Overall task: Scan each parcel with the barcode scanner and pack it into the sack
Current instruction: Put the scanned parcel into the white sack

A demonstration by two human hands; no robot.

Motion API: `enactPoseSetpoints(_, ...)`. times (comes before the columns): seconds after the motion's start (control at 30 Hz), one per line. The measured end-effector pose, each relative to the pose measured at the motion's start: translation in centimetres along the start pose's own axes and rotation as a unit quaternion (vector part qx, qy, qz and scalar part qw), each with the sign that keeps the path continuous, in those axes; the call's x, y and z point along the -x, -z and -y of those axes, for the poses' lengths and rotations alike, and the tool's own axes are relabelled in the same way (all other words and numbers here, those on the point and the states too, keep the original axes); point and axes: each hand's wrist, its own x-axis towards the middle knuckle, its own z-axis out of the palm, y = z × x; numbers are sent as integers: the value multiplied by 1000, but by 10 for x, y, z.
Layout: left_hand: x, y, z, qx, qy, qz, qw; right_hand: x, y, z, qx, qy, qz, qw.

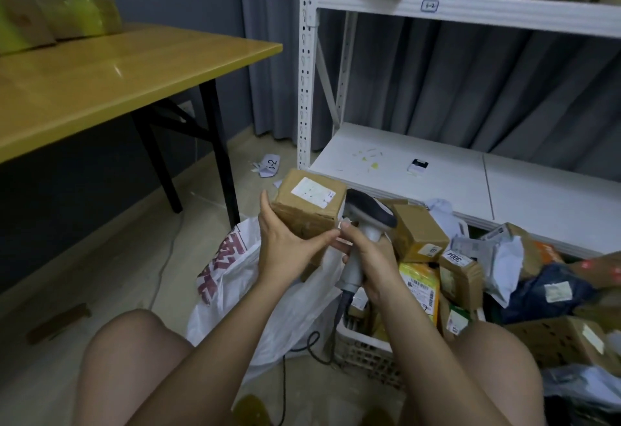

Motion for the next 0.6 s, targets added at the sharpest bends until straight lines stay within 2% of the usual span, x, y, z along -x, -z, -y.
enactPoseSetpoints(0.07, -3, -2, -3, 9, 0, -33, 999, 1, 0, 1, -14, -3, 6, 1000)
enactPoseSetpoints(0.13, -11, -2, -6, 78, 43, -58, 994, 1, 1, 0, -9, 11, -10, 1000)
enactPoseSetpoints(0.2, -20, 1, -10, 187, 103, -95, 972, -1, 3, -4, 4, 25, -52, 998)
enactPoseSetpoints(0.27, -24, 4, -11, 256, 130, -117, 951, -2, 3, -8, -4, 19, -88, 996)
enactPoseSetpoints(0.37, -20, 4, -9, 318, 161, -71, 932, -1, -5, -14, -24, 13, -97, 995)
enactPoseSetpoints(0.47, -13, 4, 1, 364, 167, -44, 915, 0, -12, -17, -9, 41, -120, 992)
enactPoseSetpoints(0.6, -10, 19, 5, 327, 186, 17, 926, -4, -3, -9, -7, 55, -151, 987)
